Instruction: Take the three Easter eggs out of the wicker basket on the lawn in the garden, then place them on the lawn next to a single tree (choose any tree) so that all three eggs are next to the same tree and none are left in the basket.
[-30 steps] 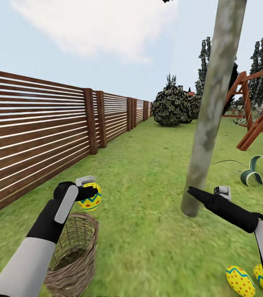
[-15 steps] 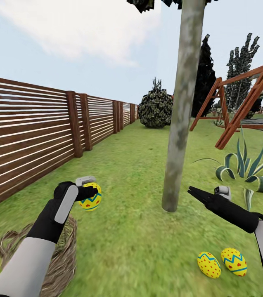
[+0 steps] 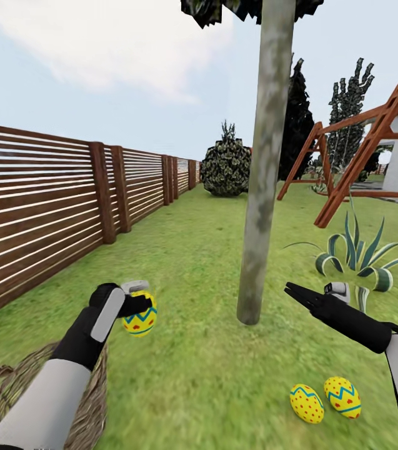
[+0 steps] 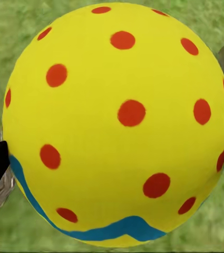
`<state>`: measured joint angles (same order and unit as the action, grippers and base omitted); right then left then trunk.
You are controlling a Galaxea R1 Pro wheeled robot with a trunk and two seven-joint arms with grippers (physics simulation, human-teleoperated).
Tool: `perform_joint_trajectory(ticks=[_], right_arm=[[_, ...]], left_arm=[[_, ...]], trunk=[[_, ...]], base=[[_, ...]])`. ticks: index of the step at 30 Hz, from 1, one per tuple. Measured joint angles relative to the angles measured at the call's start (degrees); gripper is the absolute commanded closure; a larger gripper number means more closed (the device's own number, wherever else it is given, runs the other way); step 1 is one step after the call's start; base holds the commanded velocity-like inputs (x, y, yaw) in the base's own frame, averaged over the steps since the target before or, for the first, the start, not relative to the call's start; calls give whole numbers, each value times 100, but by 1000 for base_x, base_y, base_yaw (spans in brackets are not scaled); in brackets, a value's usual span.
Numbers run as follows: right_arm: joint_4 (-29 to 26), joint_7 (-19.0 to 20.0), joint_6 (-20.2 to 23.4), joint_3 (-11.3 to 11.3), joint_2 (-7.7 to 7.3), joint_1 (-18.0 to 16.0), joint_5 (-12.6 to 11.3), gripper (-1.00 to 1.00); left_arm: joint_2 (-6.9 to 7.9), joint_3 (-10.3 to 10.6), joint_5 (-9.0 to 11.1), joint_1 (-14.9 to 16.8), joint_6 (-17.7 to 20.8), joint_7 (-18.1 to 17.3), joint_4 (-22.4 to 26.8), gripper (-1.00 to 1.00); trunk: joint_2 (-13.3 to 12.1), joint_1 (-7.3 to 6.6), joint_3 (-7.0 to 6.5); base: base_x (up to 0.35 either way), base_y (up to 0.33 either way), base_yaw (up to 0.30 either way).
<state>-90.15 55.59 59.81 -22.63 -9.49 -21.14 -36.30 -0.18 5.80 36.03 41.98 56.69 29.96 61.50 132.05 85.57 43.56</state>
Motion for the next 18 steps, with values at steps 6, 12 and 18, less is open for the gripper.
perform_joint_trajectory(ticks=[6, 12, 18], right_arm=[[31, 0, 0, -143, 0, 0, 15, -100], [73, 0, 0, -171, -1, 0, 22, -100], [76, -4, 0, -173, -5, 0, 33, -100]], left_arm=[[-96, -7, 1, 24, -4, -40, -857, 100], [-231, -10, -2, 81, -55, -70, -1459, 100], [-249, -11, -5, 88, -55, -150, -1582, 100]], trunk=[[-241, -132, -108], [-481, -264, -216], [-722, -396, -324]], base=[[0, 0, -1], [0, 0, 0], [0, 0, 0]])
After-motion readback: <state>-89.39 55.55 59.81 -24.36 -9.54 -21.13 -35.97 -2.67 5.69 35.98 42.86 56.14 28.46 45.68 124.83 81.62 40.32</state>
